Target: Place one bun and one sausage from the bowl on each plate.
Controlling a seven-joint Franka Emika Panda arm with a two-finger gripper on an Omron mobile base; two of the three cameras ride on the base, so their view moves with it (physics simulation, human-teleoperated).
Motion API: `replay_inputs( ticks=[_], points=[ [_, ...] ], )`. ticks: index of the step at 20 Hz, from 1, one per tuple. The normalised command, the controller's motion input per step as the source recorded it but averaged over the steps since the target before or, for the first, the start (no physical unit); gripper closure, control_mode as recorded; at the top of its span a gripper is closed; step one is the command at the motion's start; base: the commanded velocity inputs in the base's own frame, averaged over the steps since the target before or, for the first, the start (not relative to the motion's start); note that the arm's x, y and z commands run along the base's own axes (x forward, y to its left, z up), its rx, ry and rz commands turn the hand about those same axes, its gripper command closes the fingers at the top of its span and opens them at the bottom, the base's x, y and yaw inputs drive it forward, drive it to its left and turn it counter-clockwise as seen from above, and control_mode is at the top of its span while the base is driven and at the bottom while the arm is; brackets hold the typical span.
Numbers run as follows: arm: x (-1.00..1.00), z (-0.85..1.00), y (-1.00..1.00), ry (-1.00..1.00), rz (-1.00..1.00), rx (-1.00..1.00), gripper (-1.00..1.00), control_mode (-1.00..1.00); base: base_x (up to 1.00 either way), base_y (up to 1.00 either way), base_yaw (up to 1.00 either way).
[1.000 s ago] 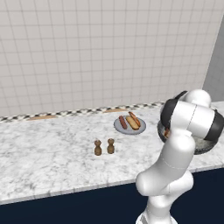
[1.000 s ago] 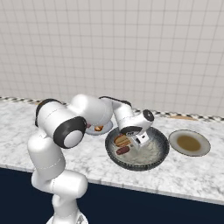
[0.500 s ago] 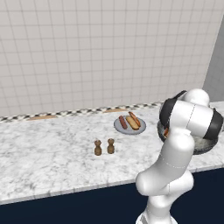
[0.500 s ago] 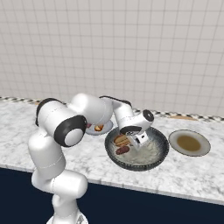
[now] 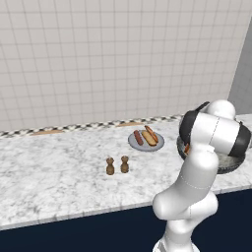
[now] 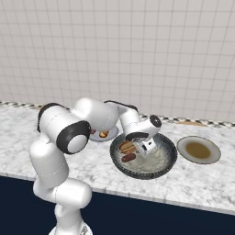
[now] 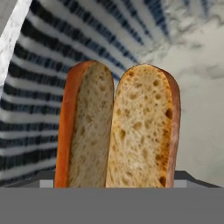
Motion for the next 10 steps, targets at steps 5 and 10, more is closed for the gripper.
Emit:
replay_inputs(
  ticks=[5, 10],
  points=[
    [0.06, -0.11, 0.04, 0.02, 0.01, 0.0, 1.0, -1.0, 0.0, 0.0, 0.0],
    [-0.09, 0.2, -0.05, -0.08, 0.0, 0.0, 1.0, -1.0, 0.0, 0.0, 0.0]
  ],
)
